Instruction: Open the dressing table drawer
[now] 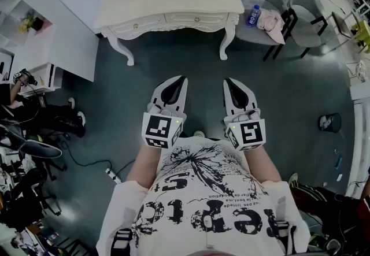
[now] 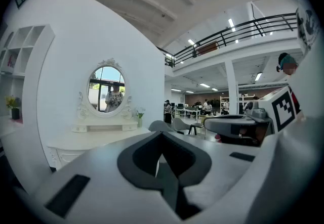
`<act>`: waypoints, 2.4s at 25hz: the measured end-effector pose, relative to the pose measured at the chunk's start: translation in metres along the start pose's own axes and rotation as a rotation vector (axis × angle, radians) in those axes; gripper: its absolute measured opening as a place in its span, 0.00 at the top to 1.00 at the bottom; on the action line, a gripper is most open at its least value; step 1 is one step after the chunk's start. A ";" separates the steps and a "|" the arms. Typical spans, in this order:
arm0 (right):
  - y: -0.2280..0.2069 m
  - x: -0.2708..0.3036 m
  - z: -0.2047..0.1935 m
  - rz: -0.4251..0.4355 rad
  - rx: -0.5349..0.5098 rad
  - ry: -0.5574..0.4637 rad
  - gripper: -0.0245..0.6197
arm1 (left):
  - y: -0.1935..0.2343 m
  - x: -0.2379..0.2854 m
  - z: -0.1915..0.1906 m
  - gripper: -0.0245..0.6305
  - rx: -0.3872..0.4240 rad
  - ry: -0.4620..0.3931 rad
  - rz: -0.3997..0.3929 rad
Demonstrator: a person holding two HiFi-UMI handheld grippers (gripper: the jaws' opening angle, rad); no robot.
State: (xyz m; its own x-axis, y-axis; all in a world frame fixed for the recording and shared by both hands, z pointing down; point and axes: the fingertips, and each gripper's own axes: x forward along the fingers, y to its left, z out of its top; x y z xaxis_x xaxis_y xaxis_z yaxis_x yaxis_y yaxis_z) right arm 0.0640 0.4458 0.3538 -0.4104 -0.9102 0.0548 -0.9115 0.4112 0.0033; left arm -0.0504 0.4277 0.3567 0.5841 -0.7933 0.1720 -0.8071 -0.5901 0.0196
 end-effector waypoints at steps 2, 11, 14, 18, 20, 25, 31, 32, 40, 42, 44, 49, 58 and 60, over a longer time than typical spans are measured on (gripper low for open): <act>0.000 -0.001 0.000 -0.004 0.009 -0.011 0.94 | -0.001 0.000 -0.001 0.93 0.009 0.001 -0.003; 0.000 0.002 -0.007 -0.003 0.028 0.007 0.94 | -0.001 0.003 -0.006 0.93 0.022 0.016 -0.016; -0.003 0.009 -0.008 -0.006 0.076 0.001 0.94 | 0.005 0.010 -0.010 0.93 0.018 0.030 -0.022; -0.003 0.030 -0.013 -0.006 0.077 0.018 0.94 | 0.023 0.023 -0.015 0.93 0.012 0.048 -0.032; -0.004 0.044 -0.016 -0.013 0.079 0.028 0.94 | 0.035 0.032 -0.019 0.93 0.011 0.058 -0.042; -0.007 0.096 -0.022 -0.036 0.075 0.049 0.94 | 0.083 0.066 -0.020 0.93 -0.002 0.063 -0.065; -0.021 0.174 -0.012 -0.121 0.082 0.057 0.94 | 0.152 0.123 0.002 0.93 0.013 0.059 -0.145; -0.022 0.187 -0.009 -0.138 0.083 0.059 0.94 | 0.164 0.132 0.006 0.93 0.017 0.059 -0.160; -0.031 0.293 0.007 -0.212 0.076 0.071 0.94 | 0.263 0.193 0.042 0.93 0.038 0.051 -0.210; -0.035 0.316 0.007 -0.224 0.074 0.075 0.94 | 0.283 0.204 0.042 0.93 0.035 0.055 -0.217; -0.038 0.338 0.006 -0.228 0.070 0.083 0.94 | 0.300 0.216 0.039 0.93 0.024 0.067 -0.213; -0.056 0.376 -0.009 -0.212 0.066 0.116 0.94 | 0.325 0.245 0.019 0.93 -0.002 0.114 -0.194; -0.145 0.450 -0.023 -0.149 0.061 0.120 0.94 | 0.351 0.337 0.019 0.93 -0.012 0.127 -0.089; -0.172 0.470 -0.022 -0.119 0.051 0.126 0.94 | 0.353 0.365 0.026 0.93 -0.028 0.126 -0.059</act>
State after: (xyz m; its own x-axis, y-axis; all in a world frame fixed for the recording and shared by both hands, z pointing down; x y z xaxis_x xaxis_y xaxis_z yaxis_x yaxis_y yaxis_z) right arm 0.0284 -0.0520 0.4006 -0.2957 -0.9378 0.1819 -0.9550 0.2947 -0.0334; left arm -0.1194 -0.0741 0.4014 0.6169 -0.7309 0.2919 -0.7745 -0.6297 0.0602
